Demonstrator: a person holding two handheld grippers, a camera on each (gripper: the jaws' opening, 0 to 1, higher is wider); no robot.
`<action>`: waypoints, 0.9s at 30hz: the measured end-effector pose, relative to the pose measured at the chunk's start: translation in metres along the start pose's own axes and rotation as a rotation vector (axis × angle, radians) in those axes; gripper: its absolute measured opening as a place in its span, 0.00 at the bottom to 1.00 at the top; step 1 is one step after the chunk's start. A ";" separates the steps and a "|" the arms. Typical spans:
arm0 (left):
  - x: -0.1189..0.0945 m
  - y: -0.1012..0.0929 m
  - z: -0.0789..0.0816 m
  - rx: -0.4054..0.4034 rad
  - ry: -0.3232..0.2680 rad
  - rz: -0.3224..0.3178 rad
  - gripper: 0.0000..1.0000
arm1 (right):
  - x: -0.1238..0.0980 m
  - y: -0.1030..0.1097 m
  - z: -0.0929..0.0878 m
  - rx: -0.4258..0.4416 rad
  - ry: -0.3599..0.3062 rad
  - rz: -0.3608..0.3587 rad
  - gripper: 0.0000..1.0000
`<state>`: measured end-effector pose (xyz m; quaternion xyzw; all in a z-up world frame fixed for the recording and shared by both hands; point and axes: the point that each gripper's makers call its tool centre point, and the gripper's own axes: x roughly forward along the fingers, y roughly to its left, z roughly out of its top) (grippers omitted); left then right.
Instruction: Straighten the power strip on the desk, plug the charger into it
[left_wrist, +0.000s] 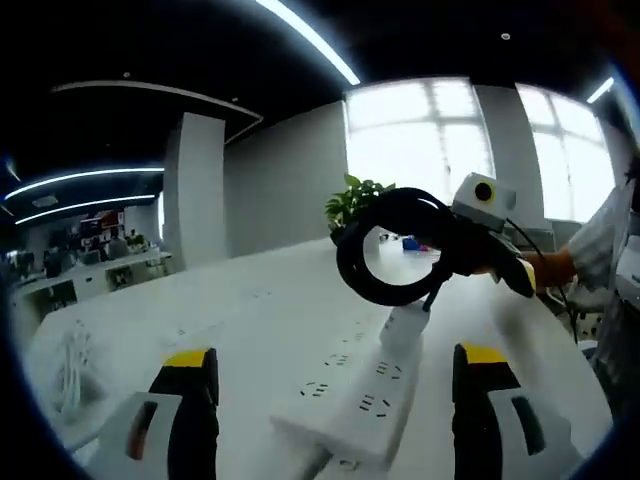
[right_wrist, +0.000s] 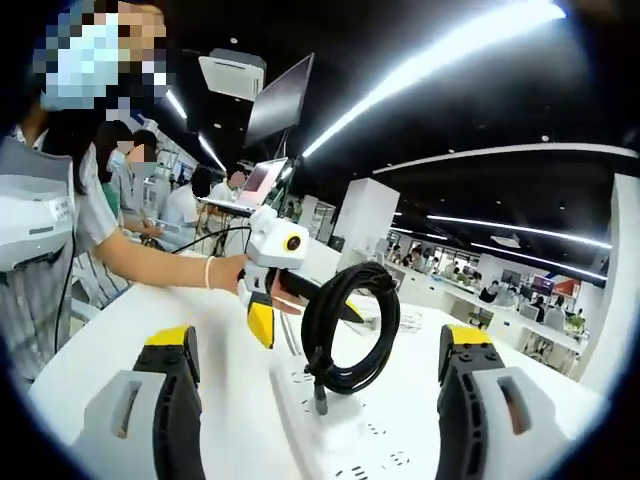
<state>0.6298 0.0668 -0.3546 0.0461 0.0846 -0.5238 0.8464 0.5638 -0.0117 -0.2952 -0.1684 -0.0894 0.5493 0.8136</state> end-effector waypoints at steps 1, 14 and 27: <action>-0.001 0.002 -0.001 0.002 0.003 0.011 0.99 | 0.000 0.000 -0.001 0.000 0.008 0.010 1.00; -0.001 0.005 -0.001 0.008 -0.002 0.042 0.99 | 0.003 0.005 -0.034 0.007 0.158 0.101 0.98; -0.004 0.009 0.001 -0.021 -0.022 0.061 0.99 | 0.005 0.012 -0.051 -0.032 0.289 0.186 0.90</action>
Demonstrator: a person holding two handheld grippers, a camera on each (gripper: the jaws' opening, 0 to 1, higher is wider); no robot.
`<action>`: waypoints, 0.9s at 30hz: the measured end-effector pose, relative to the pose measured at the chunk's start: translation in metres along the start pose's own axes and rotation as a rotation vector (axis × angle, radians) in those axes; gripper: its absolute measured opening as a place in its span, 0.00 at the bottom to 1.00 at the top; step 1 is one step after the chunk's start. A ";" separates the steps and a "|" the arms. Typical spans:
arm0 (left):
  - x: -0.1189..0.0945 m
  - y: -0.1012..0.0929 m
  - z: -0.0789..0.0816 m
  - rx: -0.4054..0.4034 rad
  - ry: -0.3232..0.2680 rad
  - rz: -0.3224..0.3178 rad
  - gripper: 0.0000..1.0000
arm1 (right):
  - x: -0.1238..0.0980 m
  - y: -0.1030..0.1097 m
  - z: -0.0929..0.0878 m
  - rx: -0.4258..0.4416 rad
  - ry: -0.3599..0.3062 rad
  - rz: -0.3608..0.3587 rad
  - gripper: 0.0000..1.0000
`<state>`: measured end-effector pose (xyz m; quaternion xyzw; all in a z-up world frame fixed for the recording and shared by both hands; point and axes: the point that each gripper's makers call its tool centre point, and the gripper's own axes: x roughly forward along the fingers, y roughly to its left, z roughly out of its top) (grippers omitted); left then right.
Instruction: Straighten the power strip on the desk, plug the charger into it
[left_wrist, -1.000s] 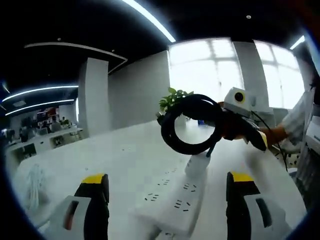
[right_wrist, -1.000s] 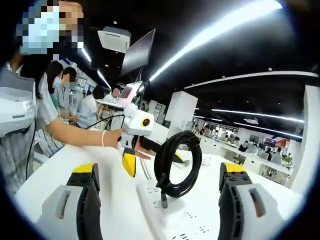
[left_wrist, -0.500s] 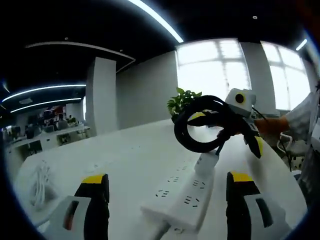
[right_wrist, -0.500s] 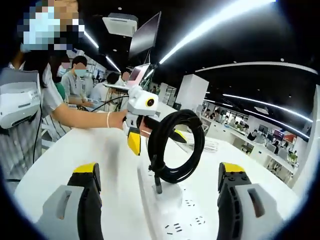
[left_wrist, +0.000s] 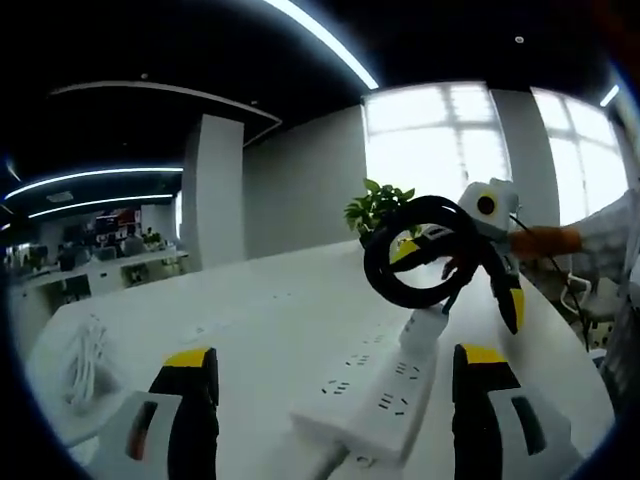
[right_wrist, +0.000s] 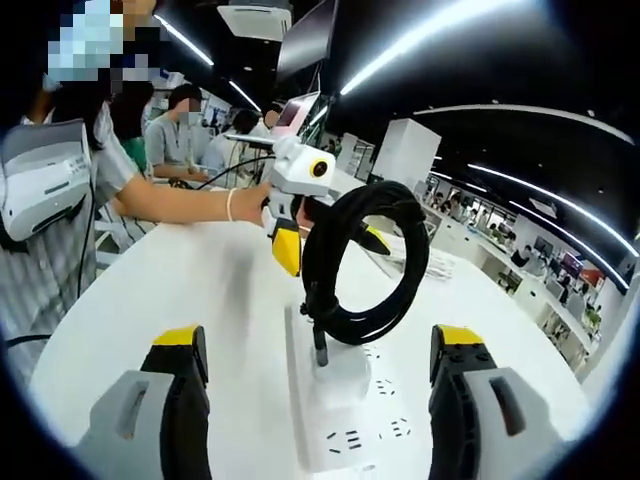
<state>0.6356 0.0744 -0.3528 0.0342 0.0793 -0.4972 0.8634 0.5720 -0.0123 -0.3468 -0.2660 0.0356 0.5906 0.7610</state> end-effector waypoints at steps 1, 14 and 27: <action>0.000 0.000 0.000 0.001 0.000 0.001 0.99 | 0.000 0.000 -0.001 -0.003 0.012 0.005 0.89; 0.002 0.003 -0.003 -0.011 0.010 0.003 0.99 | 0.005 -0.002 -0.007 -0.026 0.096 0.039 0.74; 0.001 0.002 -0.002 0.003 0.011 0.005 0.99 | 0.006 -0.004 -0.015 -0.085 0.256 0.046 0.57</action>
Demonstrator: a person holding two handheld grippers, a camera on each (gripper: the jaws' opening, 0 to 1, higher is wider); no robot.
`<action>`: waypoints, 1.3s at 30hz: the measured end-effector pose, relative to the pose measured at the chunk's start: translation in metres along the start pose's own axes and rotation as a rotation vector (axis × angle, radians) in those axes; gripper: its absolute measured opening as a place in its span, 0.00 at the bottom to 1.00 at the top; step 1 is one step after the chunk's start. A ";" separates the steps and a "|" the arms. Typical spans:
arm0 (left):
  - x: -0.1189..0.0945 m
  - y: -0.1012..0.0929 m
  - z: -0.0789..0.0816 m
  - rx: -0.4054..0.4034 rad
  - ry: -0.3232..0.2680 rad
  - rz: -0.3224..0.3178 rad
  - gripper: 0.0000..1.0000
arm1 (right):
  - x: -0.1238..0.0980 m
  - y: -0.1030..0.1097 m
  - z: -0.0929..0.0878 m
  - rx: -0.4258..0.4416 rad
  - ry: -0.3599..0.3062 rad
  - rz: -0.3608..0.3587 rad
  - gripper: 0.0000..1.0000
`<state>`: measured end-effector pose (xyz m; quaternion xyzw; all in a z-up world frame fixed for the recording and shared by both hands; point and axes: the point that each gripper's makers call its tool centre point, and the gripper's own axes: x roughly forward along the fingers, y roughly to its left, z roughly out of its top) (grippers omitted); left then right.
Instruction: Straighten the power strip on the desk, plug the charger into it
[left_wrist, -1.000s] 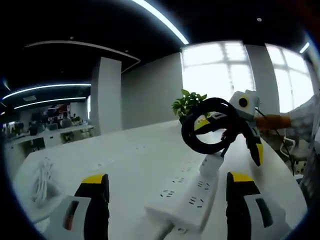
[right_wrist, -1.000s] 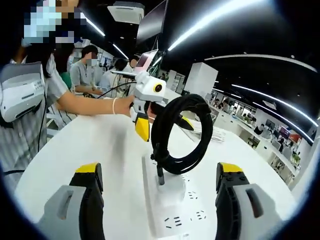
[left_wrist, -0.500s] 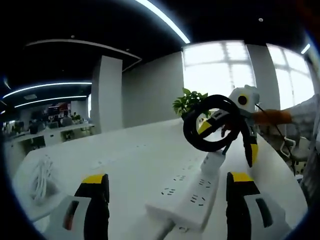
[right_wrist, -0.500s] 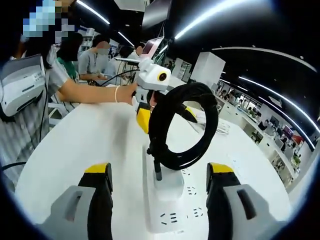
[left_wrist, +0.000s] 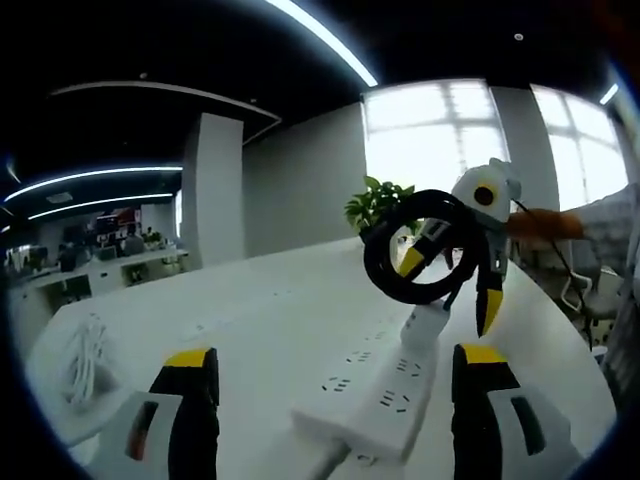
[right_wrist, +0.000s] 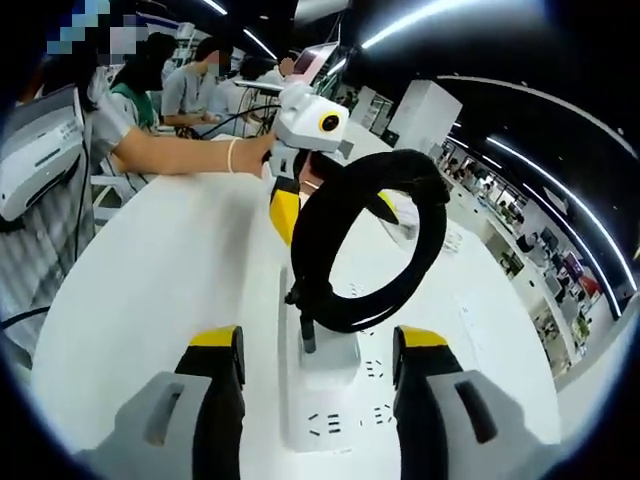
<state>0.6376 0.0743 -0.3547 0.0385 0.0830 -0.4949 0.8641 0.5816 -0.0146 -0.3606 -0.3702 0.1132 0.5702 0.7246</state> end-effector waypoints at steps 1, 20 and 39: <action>0.000 0.001 0.000 -0.003 -0.001 0.000 0.99 | 0.000 0.000 0.000 -0.004 0.013 0.003 0.56; 0.000 0.002 -0.001 -0.015 -0.007 0.002 0.99 | 0.009 -0.006 -0.014 -0.119 0.302 -0.006 0.45; -0.002 0.004 -0.001 -0.025 -0.013 0.007 0.98 | 0.012 -0.006 -0.019 -0.170 0.487 -0.027 0.28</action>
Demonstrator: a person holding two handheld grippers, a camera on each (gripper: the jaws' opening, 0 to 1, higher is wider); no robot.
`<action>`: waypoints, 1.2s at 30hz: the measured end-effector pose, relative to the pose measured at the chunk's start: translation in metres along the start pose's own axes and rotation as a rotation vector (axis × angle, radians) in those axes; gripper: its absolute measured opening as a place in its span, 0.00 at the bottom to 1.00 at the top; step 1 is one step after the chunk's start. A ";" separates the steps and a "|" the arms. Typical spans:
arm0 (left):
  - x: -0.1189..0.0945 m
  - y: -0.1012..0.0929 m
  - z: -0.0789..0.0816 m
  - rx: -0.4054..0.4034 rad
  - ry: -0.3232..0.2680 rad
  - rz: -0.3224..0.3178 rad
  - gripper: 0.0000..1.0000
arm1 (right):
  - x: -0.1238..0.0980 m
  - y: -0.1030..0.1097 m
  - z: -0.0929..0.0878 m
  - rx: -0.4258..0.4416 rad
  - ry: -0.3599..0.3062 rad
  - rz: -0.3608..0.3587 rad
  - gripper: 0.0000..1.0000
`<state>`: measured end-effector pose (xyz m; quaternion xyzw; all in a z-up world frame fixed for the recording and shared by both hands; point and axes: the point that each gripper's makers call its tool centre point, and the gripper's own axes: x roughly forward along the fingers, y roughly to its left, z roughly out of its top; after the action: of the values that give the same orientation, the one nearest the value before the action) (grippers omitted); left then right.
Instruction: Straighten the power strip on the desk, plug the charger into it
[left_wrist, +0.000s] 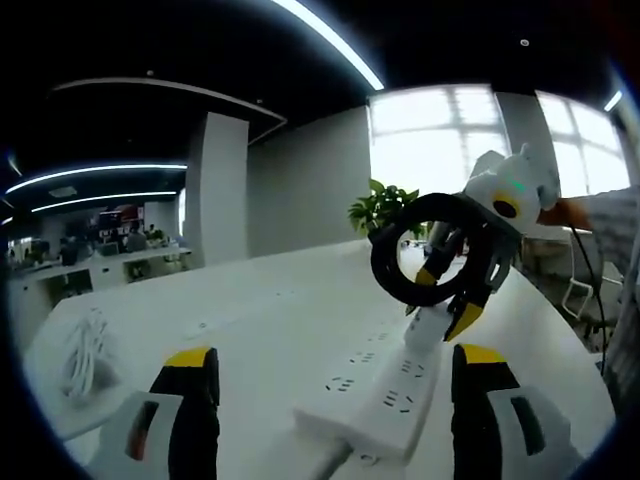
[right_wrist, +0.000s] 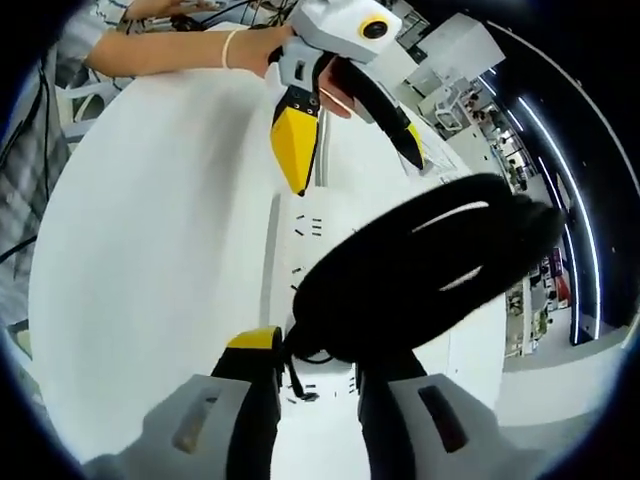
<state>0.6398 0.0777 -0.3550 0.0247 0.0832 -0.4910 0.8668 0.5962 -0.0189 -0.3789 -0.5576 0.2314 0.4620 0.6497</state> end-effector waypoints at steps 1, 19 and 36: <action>0.000 0.000 0.000 -0.001 0.000 0.000 0.98 | 0.000 0.000 0.000 -0.004 0.005 0.001 0.28; 0.000 0.003 0.000 -0.002 -0.001 0.006 0.99 | 0.000 -0.001 -0.006 0.090 0.082 0.046 0.25; -0.002 0.014 -0.005 -0.023 0.003 0.030 0.98 | 0.002 -0.005 -0.008 0.075 0.014 0.163 0.24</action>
<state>0.6500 0.0870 -0.3602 0.0167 0.0896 -0.4768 0.8743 0.6032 -0.0250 -0.3805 -0.5156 0.2975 0.5004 0.6287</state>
